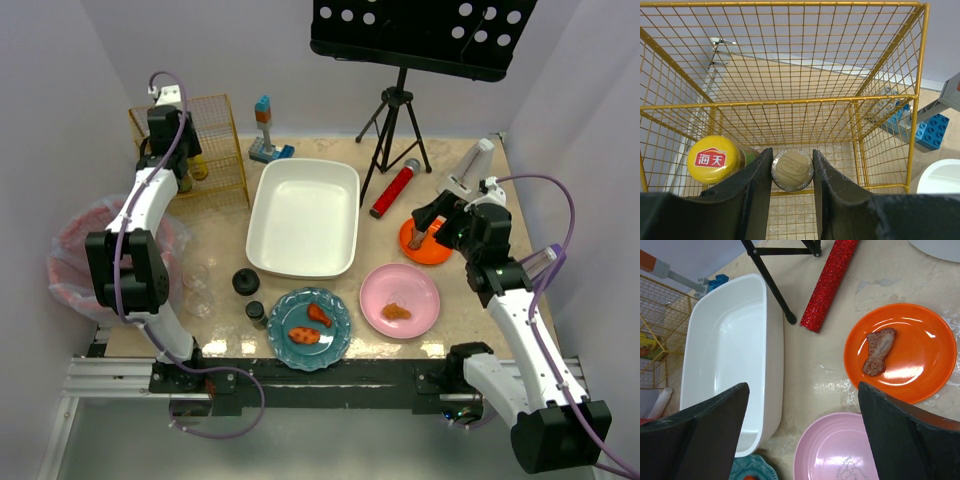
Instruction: Clear the kitchen counter
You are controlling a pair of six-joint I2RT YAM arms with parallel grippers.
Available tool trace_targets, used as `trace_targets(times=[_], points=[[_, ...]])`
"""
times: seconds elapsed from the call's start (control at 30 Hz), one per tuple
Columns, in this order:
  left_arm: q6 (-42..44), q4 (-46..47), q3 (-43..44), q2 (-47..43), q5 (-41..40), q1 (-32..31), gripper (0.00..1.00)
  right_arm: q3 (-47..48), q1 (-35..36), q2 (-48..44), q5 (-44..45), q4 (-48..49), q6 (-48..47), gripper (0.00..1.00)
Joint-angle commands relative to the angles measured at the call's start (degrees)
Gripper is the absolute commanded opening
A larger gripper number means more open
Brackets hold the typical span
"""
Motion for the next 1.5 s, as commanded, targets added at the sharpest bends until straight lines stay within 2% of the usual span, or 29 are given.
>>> trace_targets(times=[0.0,0.5,0.53,0.63,0.83,1.0,1.17,1.47], points=[[-0.6,5.14,0.42,-0.4,1.55,-0.04,0.0,0.89,-0.26,-0.61,-0.84,0.73,-0.83,0.95],[-2.1,-1.97,4.81,4.17,0.32,0.05,0.03,0.63,-0.26,-0.78,-0.49,0.55,-1.45,0.95],[-2.1,-2.06,4.81,4.26,0.32,-0.04,0.05,0.63,-0.26,-0.78,-0.49,0.64,-1.36,0.95],[-2.1,-2.33,4.9,4.26,0.32,0.05,0.21,0.45,-0.26,-0.69,-0.57,0.73,-1.36,0.95],[-2.36,-2.59,5.25,3.47,0.23,-0.04,0.48,0.54,-0.26,-0.43,-0.66,0.81,-1.45,0.95],[-2.62,-3.64,6.39,3.29,0.15,-0.04,0.65,0.45,-0.26,-0.43,-0.75,0.99,-1.27,0.95],[-3.06,-4.08,6.74,2.24,0.32,0.05,0.72,0.37,-0.26,-0.34,-0.75,0.99,-1.27,0.95],[-5.0,-4.26,5.34,-3.64,5.24,0.05,0.72,0.28,-0.26,0.1,-0.84,1.34,-1.1,0.95]])
